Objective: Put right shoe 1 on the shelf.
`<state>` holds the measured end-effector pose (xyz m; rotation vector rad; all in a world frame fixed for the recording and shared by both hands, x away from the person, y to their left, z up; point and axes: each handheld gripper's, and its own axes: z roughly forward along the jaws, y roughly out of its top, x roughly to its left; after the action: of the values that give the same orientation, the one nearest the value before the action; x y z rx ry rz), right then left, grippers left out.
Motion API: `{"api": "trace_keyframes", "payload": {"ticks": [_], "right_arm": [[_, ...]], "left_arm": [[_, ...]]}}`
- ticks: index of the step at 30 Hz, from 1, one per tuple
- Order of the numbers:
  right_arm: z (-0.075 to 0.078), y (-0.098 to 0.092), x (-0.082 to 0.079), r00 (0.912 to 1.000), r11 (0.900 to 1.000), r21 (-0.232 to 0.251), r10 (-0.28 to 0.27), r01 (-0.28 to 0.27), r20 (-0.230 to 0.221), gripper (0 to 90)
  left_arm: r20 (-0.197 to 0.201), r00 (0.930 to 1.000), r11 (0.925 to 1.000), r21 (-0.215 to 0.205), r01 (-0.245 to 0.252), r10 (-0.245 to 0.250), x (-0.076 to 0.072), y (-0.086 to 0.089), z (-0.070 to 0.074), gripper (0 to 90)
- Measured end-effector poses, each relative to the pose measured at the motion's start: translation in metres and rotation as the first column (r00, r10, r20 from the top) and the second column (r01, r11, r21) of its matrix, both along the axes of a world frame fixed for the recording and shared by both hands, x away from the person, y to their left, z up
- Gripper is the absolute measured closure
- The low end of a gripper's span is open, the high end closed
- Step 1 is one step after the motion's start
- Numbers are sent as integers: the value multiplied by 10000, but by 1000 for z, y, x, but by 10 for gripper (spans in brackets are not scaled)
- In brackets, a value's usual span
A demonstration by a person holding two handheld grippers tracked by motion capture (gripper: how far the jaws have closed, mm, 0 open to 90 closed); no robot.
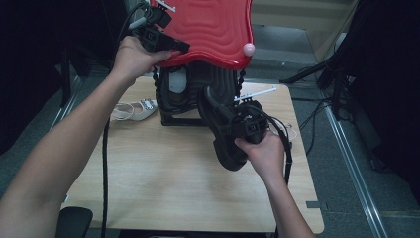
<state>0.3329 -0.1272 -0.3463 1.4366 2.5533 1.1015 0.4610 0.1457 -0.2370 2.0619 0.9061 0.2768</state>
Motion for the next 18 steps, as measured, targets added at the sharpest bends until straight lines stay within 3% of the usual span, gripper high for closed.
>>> {"api": "trace_keyframes", "payload": {"ticks": [6, 10, 18], "right_arm": [[0, 9, 20, 9951, 9967, -194, -771, 784, 617, 877], [-7, 20, 28, 9901, 9926, -610, -989, 1053, 997, 877], [-12, 36, 37, 9781, 9893, -597, -1216, 1333, 1690, 875]], "left_arm": [[54, 10000, 10000, -46, -12, 13, -1, 0, -1, 900], [130, 9999, 10000, -12, -5, 5, -2, 0, -1, 900], [220, 9998, 10000, -65, 1, 0, -3, 1, -2, 900]]}}
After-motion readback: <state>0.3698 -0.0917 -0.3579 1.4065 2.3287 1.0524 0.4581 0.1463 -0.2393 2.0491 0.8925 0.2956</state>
